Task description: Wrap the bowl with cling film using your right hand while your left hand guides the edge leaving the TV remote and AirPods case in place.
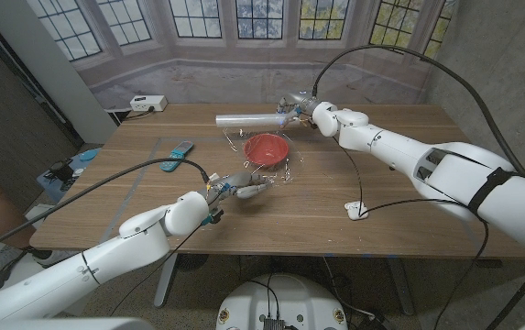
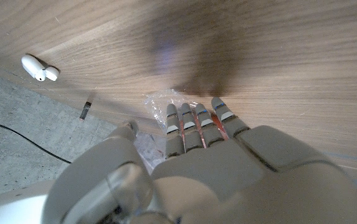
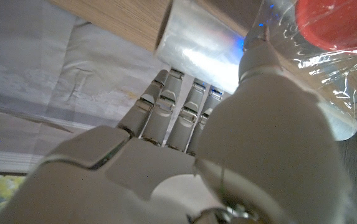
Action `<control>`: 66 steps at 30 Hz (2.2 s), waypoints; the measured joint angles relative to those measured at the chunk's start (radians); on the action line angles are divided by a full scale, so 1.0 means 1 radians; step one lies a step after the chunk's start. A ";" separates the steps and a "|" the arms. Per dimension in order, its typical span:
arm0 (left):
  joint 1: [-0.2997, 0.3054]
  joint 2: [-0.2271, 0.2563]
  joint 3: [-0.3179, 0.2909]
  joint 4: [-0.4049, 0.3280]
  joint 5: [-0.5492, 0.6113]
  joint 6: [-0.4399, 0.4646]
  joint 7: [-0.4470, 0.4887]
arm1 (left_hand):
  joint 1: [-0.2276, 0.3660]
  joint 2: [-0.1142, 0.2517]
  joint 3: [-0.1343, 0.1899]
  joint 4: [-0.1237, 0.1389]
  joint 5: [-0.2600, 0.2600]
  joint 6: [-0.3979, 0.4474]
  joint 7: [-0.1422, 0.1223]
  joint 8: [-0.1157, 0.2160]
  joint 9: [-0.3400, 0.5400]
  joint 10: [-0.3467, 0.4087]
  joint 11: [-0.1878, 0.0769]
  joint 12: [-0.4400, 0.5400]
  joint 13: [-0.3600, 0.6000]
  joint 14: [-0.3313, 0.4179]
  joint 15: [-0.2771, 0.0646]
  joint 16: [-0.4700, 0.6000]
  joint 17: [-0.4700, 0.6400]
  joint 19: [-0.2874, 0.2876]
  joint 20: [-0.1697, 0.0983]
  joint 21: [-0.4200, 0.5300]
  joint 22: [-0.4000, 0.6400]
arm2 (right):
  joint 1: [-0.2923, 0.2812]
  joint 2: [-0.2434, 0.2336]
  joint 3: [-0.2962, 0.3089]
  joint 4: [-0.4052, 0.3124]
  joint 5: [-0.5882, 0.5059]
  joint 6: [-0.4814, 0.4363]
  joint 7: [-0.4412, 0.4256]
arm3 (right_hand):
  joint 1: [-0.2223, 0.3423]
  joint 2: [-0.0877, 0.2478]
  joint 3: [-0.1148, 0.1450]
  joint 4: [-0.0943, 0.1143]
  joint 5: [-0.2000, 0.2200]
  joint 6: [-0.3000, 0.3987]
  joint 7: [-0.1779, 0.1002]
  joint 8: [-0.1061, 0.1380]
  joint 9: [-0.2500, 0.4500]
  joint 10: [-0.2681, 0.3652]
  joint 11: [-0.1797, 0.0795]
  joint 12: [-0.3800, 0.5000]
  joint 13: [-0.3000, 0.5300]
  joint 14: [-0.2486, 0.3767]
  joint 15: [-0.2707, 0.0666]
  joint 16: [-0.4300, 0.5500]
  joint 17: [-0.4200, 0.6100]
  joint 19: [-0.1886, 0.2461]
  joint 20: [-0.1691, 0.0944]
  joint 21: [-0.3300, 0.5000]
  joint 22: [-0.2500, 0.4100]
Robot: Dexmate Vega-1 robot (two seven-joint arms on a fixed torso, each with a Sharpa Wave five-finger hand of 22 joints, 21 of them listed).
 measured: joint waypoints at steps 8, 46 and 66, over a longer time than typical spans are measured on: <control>-0.008 -0.002 0.000 0.007 -0.021 0.007 -0.013 | -0.002 -0.002 0.000 0.000 0.000 0.005 0.005 0.000 0.000 0.000 0.000 0.004 0.000 0.000 0.000 0.000 0.000 0.000 0.000 0.000 0.000 | 0.025 0.043 -0.023 0.103 0.022 0.037 -0.018 | 0.000 0.000 0.000 0.000 -0.001 -0.002 -0.002 0.003 0.000 0.000 0.000 -0.003 0.000 0.000 0.000 0.000 0.000 0.000 0.000 0.000 0.000; -0.028 0.013 0.015 0.002 -0.046 0.037 -0.034 | -0.016 -0.006 0.011 -0.006 0.000 0.005 0.005 0.000 0.000 0.011 0.000 0.004 0.000 0.011 0.011 0.000 0.000 0.005 -0.006 -0.013 -0.002 | 0.065 0.115 -0.081 0.272 0.091 0.097 -0.061 | 0.000 0.000 -0.007 0.002 0.000 -0.002 -0.002 0.001 0.000 0.002 -0.002 0.004 0.000 0.001 -0.001 -0.006 0.005 0.004 0.003 0.000 0.000; -0.023 0.021 0.012 0.003 -0.046 0.027 -0.027 | -0.016 -0.006 0.021 -0.016 0.000 0.005 0.005 0.000 0.000 0.011 0.000 0.004 0.000 0.011 0.011 0.000 0.000 0.016 -0.005 -0.019 -0.003 | 0.078 0.132 -0.096 0.301 0.104 0.106 -0.066 | 0.000 0.000 -0.007 0.002 -0.004 -0.003 -0.003 0.003 0.000 0.002 -0.002 0.000 0.000 0.001 -0.001 -0.003 0.010 0.003 0.003 0.000 0.000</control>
